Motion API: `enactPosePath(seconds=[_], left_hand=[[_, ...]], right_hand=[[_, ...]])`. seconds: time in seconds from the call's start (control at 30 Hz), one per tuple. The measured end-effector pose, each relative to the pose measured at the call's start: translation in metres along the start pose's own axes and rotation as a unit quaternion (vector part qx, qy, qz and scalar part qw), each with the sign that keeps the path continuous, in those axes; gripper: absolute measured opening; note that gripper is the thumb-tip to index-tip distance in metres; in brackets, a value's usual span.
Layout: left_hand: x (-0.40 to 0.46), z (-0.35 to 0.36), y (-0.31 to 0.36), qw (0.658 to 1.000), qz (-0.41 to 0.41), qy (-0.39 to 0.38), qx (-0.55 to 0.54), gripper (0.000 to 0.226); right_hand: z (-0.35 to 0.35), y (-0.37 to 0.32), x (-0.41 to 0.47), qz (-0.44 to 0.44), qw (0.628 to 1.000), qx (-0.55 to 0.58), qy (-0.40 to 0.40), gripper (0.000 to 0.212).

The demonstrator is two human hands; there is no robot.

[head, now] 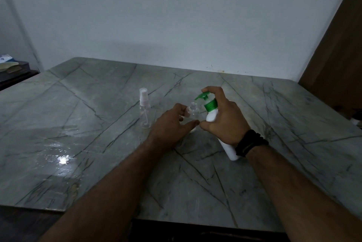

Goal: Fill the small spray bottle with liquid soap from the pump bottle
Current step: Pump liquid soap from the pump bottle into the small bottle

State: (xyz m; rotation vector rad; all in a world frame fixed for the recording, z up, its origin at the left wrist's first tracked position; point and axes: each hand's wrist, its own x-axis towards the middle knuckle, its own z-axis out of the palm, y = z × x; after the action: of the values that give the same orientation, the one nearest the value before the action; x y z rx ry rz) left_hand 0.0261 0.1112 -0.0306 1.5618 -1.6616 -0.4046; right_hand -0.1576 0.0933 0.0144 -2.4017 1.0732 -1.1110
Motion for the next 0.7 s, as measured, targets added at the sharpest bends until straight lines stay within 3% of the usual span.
enactPosePath(seconds=[0.2,0.4,0.7], left_hand=[[0.0011,0.0011,0.0000,1.000,-0.003,0.000,0.007,0.048],[0.0022,0.0013,-0.0010,1.000,-0.004,-0.001,0.011,0.050],[0.0021,0.0017,-0.0013,1.000,-0.011,0.000,0.004,0.049]], right_hand=[[0.0019,-0.0008,0.0009,0.001,1.000,0.002,-0.009,0.071],[0.0006,-0.0003,-0.0002,0.004,1.000,-0.008,-0.002,0.080],[0.0010,-0.0004,-0.0015,0.005,1.000,0.008,0.009,0.076]])
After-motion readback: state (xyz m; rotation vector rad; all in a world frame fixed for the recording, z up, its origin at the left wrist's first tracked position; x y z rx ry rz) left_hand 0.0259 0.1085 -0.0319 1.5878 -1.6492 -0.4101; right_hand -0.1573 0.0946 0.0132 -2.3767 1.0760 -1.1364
